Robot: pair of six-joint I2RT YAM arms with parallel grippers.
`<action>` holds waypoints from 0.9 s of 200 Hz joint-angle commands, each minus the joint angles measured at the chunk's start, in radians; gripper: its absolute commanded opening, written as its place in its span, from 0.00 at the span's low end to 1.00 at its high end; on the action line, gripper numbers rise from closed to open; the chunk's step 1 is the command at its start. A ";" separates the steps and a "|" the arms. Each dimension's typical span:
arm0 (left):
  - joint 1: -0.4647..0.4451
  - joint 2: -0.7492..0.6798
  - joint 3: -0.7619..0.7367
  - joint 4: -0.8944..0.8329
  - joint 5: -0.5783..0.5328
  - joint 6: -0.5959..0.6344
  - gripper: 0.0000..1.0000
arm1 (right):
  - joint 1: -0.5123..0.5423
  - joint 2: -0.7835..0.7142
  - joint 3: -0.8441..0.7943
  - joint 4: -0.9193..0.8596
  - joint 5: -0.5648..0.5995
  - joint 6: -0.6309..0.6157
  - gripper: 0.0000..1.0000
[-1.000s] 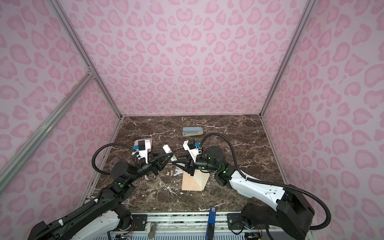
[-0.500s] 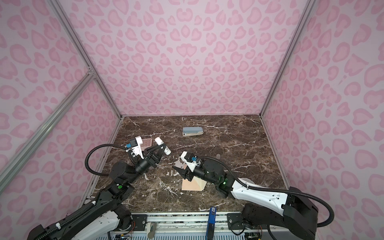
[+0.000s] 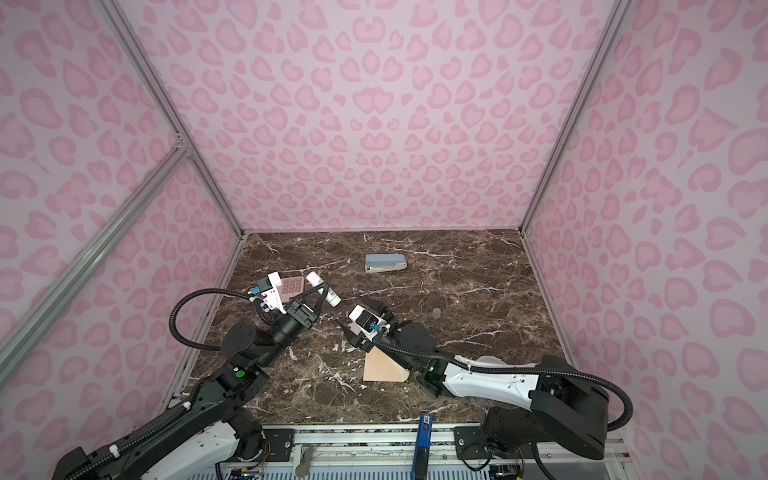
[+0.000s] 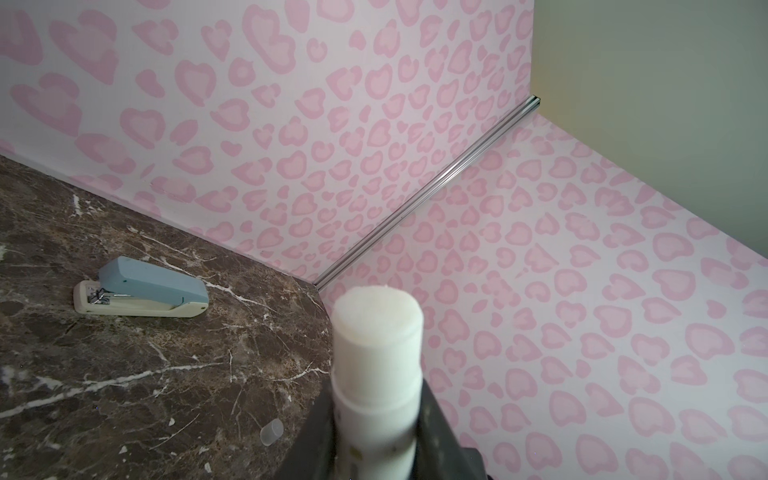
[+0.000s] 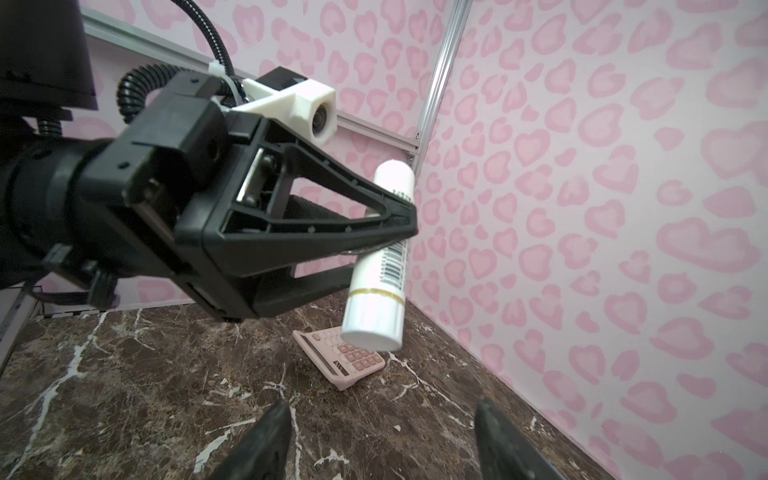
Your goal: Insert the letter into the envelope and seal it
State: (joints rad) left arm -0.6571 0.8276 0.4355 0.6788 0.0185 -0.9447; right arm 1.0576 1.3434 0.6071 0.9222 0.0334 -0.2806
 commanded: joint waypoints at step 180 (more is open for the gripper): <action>-0.058 0.132 0.005 0.186 0.037 -0.178 0.04 | -0.009 0.186 0.092 0.282 0.113 -0.074 0.33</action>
State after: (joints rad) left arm -0.7097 0.9497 0.4343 0.8158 0.0135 -1.0969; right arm 1.0523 1.5158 0.6895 1.1614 0.1249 -0.3511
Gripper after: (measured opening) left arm 0.284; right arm 0.358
